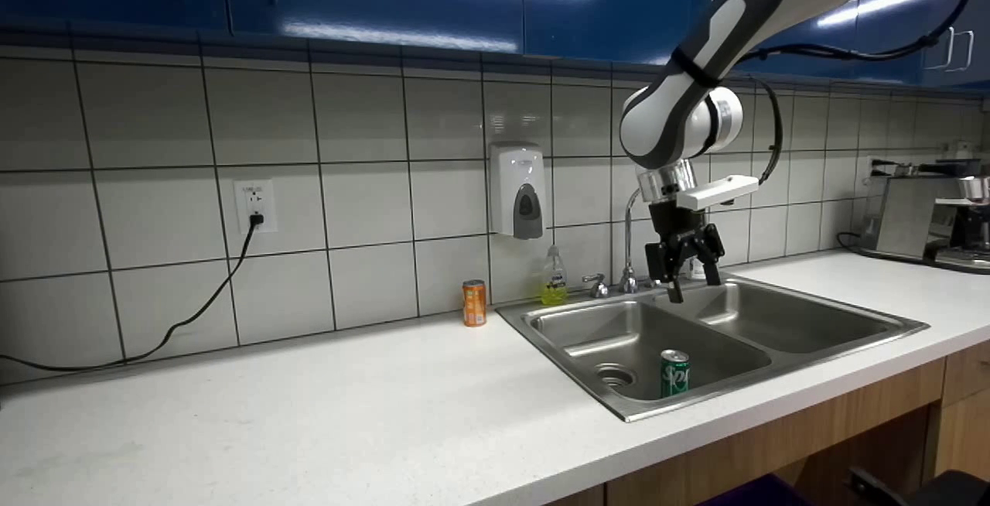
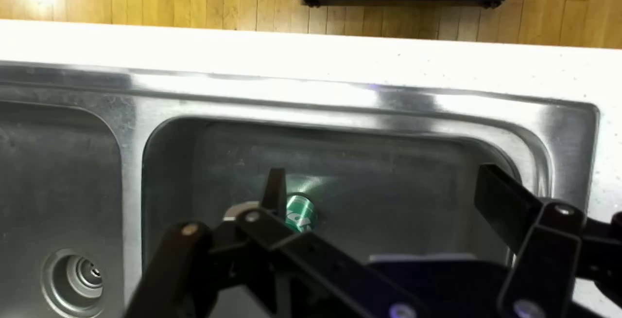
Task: Put the green can in the sink on the left.
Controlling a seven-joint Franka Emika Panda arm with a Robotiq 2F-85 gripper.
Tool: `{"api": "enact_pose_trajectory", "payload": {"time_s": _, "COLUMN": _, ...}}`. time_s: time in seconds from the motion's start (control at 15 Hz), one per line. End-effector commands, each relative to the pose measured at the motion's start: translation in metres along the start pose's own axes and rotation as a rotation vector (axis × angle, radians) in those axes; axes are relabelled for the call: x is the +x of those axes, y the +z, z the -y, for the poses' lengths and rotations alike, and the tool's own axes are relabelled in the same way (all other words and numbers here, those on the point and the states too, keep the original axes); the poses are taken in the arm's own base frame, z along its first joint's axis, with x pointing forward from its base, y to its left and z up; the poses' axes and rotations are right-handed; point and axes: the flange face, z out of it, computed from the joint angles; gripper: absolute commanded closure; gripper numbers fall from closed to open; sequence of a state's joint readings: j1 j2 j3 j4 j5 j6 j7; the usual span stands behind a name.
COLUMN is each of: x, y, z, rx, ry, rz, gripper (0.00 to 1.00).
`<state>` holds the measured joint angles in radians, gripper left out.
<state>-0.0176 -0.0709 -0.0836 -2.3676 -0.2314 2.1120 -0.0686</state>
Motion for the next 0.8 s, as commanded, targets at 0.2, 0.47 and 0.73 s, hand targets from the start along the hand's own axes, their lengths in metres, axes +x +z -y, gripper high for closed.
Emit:
{"api": "enact_pose_trajectory", "payload": {"time_s": 0.2, "x": -0.061, "y": -0.020, "z": 0.018, "rx": -0.040, "ry": 0.022, "rz": 0.009, "gripper": 0.00}}
{"api": "enact_pose_trajectory", "payload": {"time_s": 0.47, "x": -0.057, "y": -0.019, "z": 0.019, "rx": -0.017, "ry": 0.013, "rz": 0.007, "gripper": 0.00}}
{"api": "enact_pose_trajectory", "payload": {"time_s": 0.73, "x": -0.068, "y": -0.023, "z": 0.022, "rx": -0.027, "ry": 0.022, "rz": -0.001, "gripper": 0.00}}
